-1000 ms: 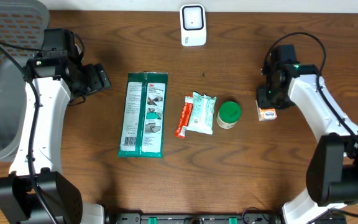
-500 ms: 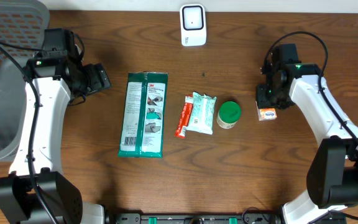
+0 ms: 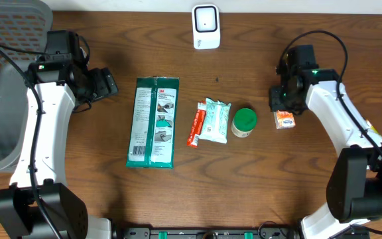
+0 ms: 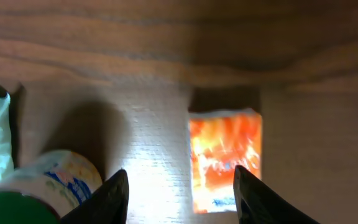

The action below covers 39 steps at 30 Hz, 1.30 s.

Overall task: Scan the item barcode
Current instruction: 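Lift the orange carton and carry it up to the white scanner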

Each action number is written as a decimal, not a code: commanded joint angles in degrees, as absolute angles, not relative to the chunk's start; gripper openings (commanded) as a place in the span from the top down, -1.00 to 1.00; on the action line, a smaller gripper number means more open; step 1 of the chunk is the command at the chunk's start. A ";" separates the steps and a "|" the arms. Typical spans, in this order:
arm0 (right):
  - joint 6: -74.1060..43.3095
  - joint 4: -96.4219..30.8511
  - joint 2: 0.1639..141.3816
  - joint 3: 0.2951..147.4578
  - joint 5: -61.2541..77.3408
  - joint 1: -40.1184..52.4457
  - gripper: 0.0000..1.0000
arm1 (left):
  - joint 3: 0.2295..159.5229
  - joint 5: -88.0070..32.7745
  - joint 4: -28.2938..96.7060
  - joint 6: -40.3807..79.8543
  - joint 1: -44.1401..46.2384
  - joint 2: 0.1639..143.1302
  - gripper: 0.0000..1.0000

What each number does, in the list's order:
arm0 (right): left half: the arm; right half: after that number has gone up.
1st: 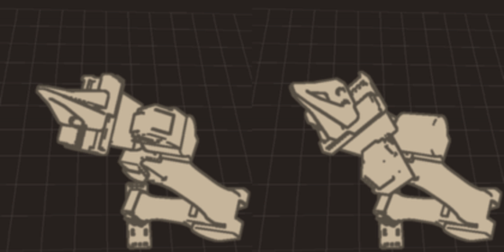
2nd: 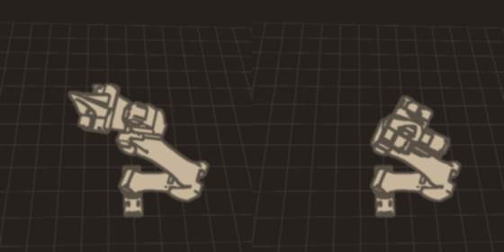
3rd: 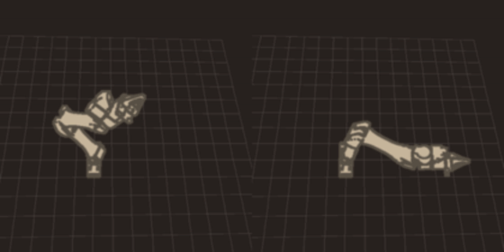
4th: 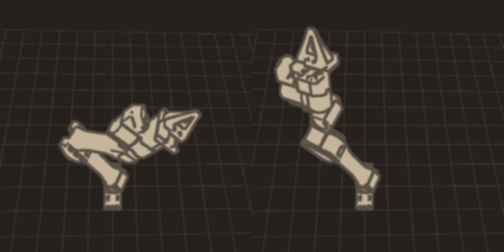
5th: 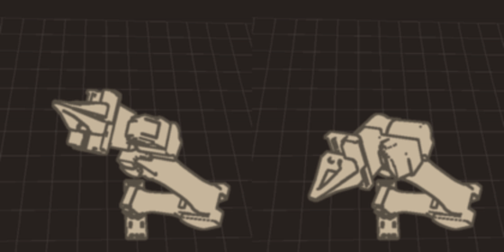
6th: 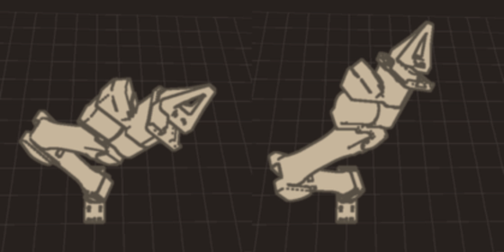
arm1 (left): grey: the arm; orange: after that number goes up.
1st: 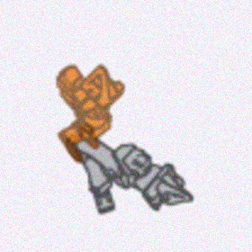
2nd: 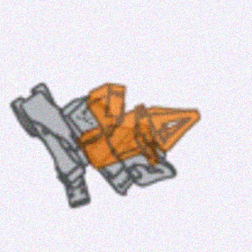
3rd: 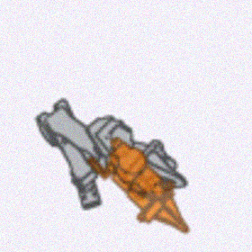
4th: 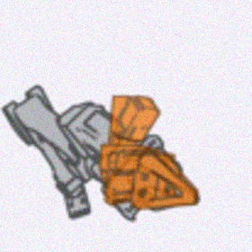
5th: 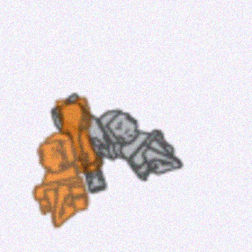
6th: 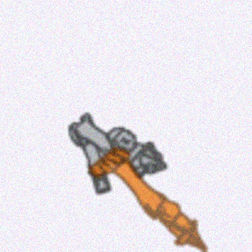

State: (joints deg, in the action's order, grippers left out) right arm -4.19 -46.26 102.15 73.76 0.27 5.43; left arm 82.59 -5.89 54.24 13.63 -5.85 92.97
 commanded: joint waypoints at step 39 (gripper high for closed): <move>-2.52 -28.40 100.66 58.61 -6.92 9.52 0.89 | 82.74 -5.80 54.57 13.30 -6.09 93.23 -0.85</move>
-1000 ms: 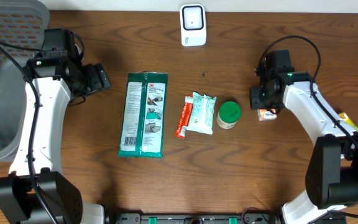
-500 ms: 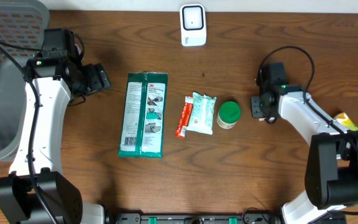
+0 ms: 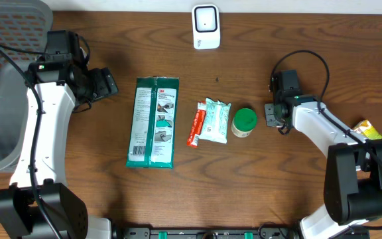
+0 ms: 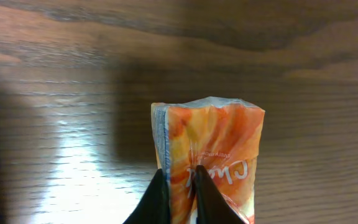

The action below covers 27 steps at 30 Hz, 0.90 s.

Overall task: Scan the item barcode
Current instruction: 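Lift the orange carton and carry it up to the white scanner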

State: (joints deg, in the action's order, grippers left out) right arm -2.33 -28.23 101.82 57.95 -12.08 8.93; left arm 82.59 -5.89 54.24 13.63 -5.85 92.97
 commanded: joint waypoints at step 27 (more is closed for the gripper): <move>-15.77 -72.88 108.95 139.61 23.55 9.80 0.98 | 82.74 -5.80 54.57 13.30 -6.09 93.23 -0.85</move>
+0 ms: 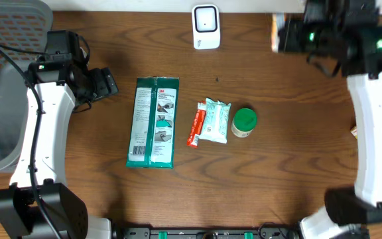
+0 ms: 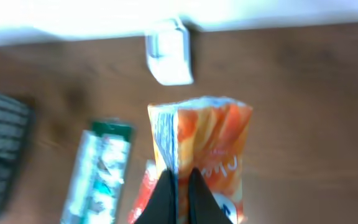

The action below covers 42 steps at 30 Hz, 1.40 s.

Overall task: Scan the item barcode
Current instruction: 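Lift the orange carton and carry it up to the white scanner, then hold the orange carton under the scanner with the right gripper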

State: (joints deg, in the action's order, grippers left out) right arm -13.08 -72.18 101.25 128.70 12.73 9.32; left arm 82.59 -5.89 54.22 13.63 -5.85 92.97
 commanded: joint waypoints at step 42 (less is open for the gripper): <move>-46.11 -20.43 159.68 154.50 49.67 9.98 0.98 | 82.74 -5.80 54.57 13.30 -6.09 93.23 -0.85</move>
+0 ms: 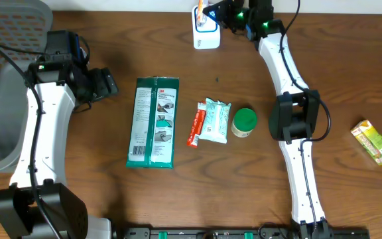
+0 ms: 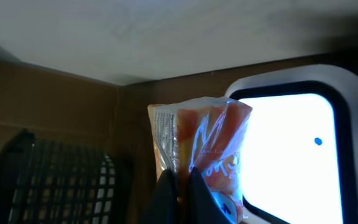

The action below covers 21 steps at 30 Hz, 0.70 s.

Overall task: Scan the item barcode
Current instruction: 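Hold the orange carton under the scanner with the right gripper, then carry the carton right and set it down at the table's right edge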

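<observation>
My right gripper is shut on a small orange packet, held right at the white barcode scanner at the back edge of the table. In the right wrist view the packet stands upright, pinched at its lower edge in the gripper. The scanner's bright window fills the right side, just behind the packet. My left gripper hovers at the left of the table, away from all of this; its jaws cannot be made out.
A green wipes pack, a red stick, a teal-and-white packet and a green-lidded jar lie mid-table. A yellow-green box lies at the right. A grey mesh basket stands at far left.
My right gripper, still shut on the orange packet, has moved left from the back right of the table to the scanner. The packet now sits in front of the scanner's window. The left arm is unchanged.
My right gripper was open over the orange packet lying right of the jar. Then it was shut on the packet at table level. Then it held the packet raised at the back right, and now holds it against the scanner.
</observation>
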Each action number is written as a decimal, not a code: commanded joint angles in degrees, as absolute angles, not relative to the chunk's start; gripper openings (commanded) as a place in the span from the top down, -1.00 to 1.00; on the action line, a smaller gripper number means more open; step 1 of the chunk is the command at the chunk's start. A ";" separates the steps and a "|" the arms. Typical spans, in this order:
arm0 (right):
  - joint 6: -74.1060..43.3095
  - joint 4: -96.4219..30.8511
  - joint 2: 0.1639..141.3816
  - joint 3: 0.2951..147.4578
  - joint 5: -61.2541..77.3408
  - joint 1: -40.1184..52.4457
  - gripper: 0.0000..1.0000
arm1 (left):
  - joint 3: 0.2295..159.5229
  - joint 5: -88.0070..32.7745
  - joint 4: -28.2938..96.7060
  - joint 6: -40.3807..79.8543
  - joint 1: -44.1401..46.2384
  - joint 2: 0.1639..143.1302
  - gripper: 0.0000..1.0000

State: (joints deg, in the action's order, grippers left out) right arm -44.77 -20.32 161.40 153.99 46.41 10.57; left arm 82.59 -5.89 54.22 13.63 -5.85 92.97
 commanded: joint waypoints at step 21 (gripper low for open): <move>-6.98 -96.92 126.21 154.47 1.98 3.57 0.97 | 82.74 -5.80 54.57 13.30 -6.09 93.23 -0.85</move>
State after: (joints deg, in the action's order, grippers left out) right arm -12.43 -93.14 124.33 155.17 19.68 4.71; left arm 82.59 -5.89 54.22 13.63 -5.85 92.99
